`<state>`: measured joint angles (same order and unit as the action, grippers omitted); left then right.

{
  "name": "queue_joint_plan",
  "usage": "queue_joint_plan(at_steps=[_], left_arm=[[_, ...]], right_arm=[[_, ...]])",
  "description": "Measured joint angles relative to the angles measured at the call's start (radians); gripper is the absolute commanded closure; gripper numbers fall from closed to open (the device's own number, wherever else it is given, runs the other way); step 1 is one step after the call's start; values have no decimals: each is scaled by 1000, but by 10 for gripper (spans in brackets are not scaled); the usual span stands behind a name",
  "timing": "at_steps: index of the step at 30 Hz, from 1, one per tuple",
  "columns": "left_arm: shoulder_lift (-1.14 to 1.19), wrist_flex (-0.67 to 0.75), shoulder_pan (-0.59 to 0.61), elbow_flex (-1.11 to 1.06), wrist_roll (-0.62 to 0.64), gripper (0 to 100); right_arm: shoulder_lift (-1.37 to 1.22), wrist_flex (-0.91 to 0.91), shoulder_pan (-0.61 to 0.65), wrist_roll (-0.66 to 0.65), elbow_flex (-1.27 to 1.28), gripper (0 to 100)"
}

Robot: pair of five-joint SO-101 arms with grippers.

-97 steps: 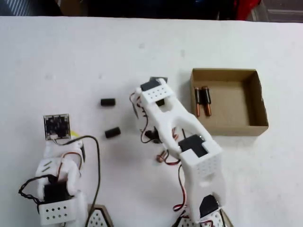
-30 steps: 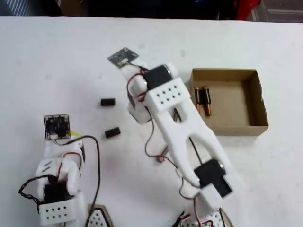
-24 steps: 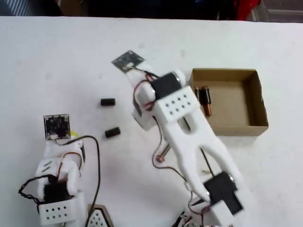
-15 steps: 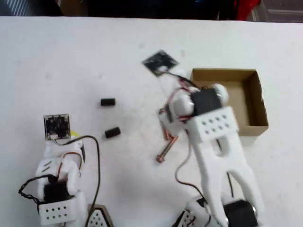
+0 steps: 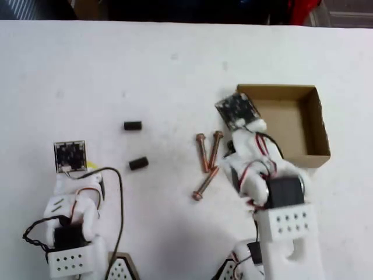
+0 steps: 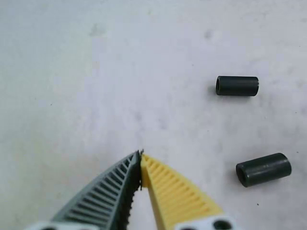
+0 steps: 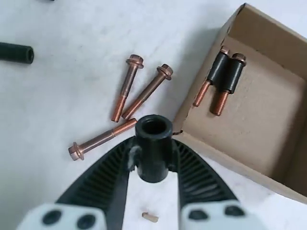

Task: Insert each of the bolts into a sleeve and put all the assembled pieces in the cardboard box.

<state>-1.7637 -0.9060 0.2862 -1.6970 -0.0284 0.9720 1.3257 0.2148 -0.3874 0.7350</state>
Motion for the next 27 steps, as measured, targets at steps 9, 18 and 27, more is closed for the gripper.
queue_joint_plan(at_steps=[9,18,27], left_arm=[[0,-66,-44,0,-46,977],[0,-91,-66,0,-98,977],[0,-91,-71,0,-100,977]], right_arm=[[230,-183,-64,21,276,981],[362,-387,-66,133,505,981],[509,-381,-51,229,525,981]])
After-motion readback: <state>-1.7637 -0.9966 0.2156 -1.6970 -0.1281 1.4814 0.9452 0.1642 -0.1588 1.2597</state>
